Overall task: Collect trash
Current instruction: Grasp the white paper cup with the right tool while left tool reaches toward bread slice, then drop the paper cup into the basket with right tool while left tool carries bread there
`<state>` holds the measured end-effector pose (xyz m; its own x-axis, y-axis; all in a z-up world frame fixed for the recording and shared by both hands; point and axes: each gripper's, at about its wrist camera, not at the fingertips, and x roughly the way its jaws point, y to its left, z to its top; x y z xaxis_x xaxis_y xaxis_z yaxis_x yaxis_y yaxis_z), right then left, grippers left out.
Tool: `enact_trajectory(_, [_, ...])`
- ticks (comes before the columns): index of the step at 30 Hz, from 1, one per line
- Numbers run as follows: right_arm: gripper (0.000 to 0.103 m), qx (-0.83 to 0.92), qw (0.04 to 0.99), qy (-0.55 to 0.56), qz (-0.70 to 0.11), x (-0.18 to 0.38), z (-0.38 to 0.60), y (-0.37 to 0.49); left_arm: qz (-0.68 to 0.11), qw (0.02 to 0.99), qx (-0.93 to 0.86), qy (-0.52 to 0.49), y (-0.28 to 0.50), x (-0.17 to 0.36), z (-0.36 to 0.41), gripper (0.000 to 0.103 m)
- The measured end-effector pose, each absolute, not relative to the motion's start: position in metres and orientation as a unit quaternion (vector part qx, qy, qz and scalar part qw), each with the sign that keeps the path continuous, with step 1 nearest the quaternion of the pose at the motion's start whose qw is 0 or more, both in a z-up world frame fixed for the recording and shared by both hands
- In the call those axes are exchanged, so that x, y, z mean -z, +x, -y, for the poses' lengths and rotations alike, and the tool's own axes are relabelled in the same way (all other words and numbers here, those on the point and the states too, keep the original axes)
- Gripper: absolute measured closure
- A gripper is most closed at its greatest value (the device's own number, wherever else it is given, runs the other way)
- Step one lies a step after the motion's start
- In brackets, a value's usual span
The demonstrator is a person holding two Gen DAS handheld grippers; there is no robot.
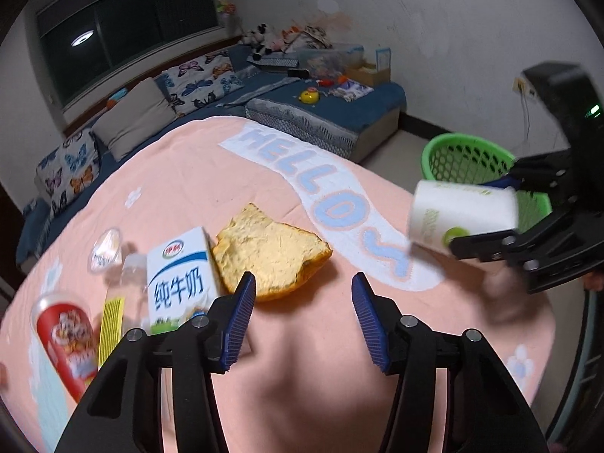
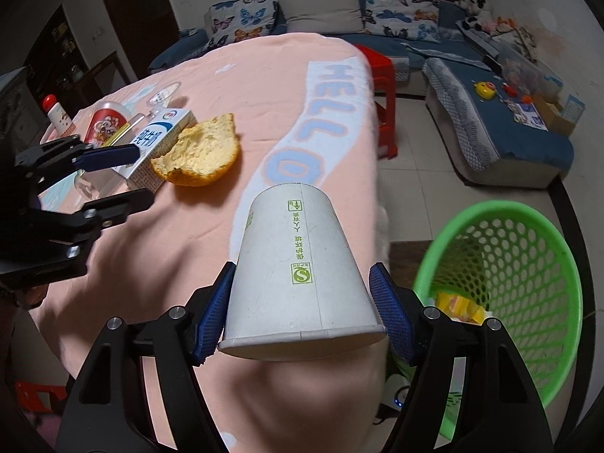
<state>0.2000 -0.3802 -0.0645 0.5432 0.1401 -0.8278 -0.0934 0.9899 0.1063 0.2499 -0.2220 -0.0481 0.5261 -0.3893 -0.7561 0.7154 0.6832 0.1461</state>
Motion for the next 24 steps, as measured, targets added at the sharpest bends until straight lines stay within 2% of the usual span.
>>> enact_trajectory(11, [0.032,-0.043,0.881,0.039,-0.470,0.061,0.402,0.188,-0.371,0.817,0.320,0.303,0.263,0.074,0.250,0.069])
enact_trajectory(17, [0.032,-0.023,0.880,0.049,-0.472,0.062,0.420,0.181,-0.362,0.812,0.323,0.325,0.261,0.081,0.261,0.089])
enact_trajectory(24, [0.032,0.020,0.880,0.065,-0.470,0.064,0.459,0.166,-0.363,0.818,0.344,0.286,0.259,0.065,0.259,0.093])
